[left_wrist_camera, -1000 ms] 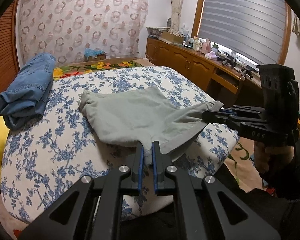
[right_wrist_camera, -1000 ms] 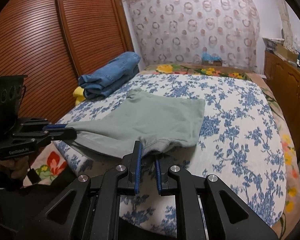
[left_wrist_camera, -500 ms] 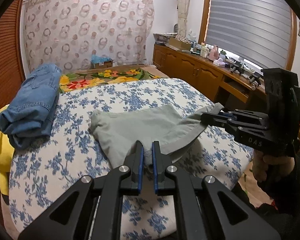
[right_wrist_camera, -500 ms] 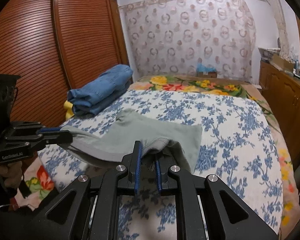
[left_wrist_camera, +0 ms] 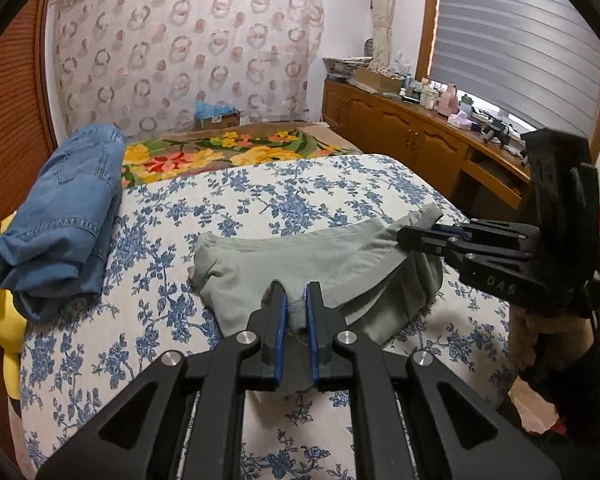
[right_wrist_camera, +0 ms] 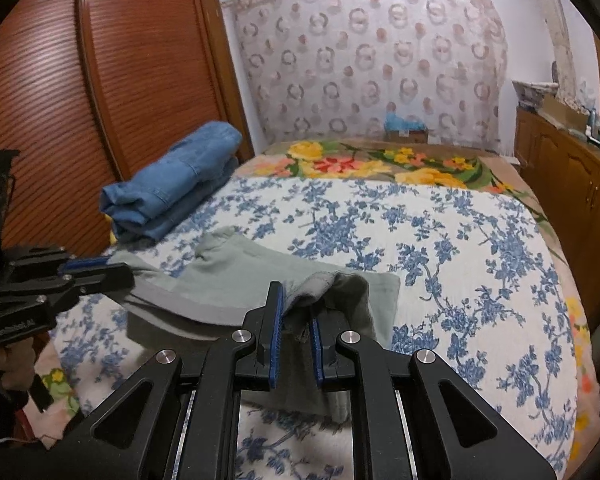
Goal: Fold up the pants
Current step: 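Open both tools and release the folded garment, then grasp the grey waistband with the right tool while the left tool grasps it too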
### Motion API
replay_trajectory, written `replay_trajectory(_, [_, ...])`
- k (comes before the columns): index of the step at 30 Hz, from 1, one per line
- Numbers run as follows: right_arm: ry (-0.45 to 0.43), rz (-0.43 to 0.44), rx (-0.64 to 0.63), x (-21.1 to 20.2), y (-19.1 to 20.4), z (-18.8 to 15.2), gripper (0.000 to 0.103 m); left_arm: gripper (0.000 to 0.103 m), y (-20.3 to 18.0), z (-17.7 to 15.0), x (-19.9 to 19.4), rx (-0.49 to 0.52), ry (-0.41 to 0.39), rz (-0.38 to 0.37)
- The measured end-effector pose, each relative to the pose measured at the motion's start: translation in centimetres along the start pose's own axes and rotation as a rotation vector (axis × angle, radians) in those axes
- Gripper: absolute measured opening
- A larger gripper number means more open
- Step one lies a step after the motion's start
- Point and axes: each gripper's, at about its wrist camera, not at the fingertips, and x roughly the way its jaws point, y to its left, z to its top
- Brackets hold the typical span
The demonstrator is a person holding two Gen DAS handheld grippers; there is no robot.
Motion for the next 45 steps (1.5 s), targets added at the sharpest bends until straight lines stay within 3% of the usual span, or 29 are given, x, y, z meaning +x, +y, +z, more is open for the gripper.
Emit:
replay_trajectory(8, [0.021,-0.014,0.012,1.4,-0.7,-0.1,0.013,0.038,0.6,-0.4,-0.4,0.012,0.001,0.025])
replay_trajectory(10, [0.013,-0.019,0.012,1.4,-0.9,0.2,0.016,0.040,0.8,-0.5,-0.5,0.006,-0.003,0.027])
replay_trajectory(14, [0.003,-0.028,-0.012,0.9,-1.0,0.9,0.043,0.041,1.3,-1.2,0.1,-0.006,0.021,0.036])
replay_trajectory(15, [-0.004,-0.041,-0.023,0.6,-1.1,1.0,0.045,0.041,1.4,-1.4,0.3,-0.012,0.029,0.035])
replay_trajectory(20, [-0.004,-0.071,-0.027,-0.6,-2.0,0.6,0.047,0.041,1.9,-2.6,1.9,-0.043,0.084,0.036])
replay_trajectory(24, [0.062,-0.114,-0.030,-0.6,-3.1,-1.6,0.047,0.041,2.1,-3.5,2.8,-0.044,0.109,0.041])
replay_trajectory(31, [0.109,-0.074,0.000,-0.2,-4.0,-4.8,0.046,0.041,2.6,-4.9,4.7,-0.056,0.160,0.047])
replay_trajectory(39, [0.108,-0.157,-0.068,0.0,-2.9,-4.8,0.046,0.045,2.8,-5.2,4.9,-0.047,0.141,0.036])
replay_trajectory(43, [0.076,-0.153,-0.086,-0.9,-2.7,-4.9,0.047,0.047,3.0,-5.4,4.9,-0.056,0.124,0.028])
replay_trajectory(45, [0.102,-0.188,-0.104,-0.8,-2.5,-5.1,0.046,0.047,3.0,-5.5,4.9,-0.053,0.120,0.032])
